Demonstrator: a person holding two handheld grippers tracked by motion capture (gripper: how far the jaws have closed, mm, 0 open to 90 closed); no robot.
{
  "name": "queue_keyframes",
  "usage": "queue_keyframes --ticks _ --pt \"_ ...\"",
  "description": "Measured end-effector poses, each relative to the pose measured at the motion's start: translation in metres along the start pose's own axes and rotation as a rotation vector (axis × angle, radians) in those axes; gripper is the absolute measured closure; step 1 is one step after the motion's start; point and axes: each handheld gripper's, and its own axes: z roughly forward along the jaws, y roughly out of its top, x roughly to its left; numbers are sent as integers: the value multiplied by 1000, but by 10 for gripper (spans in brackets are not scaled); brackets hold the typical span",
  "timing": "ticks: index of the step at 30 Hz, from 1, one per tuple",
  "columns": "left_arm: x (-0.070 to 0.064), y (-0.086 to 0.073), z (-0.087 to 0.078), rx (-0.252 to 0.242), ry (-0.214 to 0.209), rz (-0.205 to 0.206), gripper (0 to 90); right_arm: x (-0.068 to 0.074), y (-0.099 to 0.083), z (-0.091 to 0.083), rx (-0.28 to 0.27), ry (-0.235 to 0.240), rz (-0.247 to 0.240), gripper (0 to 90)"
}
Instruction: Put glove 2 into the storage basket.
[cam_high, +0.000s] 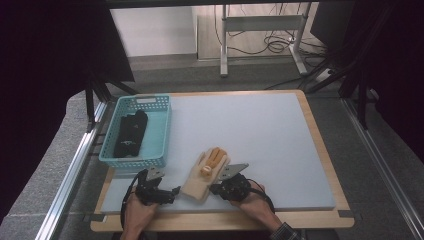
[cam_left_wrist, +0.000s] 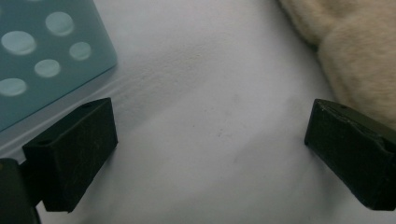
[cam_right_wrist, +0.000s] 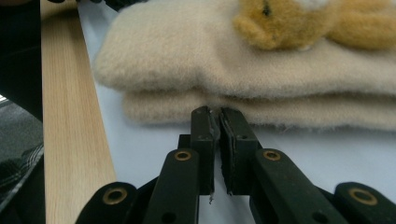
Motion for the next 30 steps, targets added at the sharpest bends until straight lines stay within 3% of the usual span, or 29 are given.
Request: queue_keyframes --ticks 6,13,18,23,30 --pt "0 -1 0 -10 2 0 22 3 0 -4 1 0 -2 798" --pt "-1 -1 0 -10 6 -4 22 -12 -7 -29 -16 -67 22 696" --pt "-1 -1 1 -9 8 -4 21 -28 -21 -52 -23 -149 56 614" --pt "1 -3 1 -28 -9 6 21 -48 -38 -75 -19 -260 103 521" --pt "4 -6 0 -45 -25 15 26 -74 -60 -104 -32 -381 203 417"
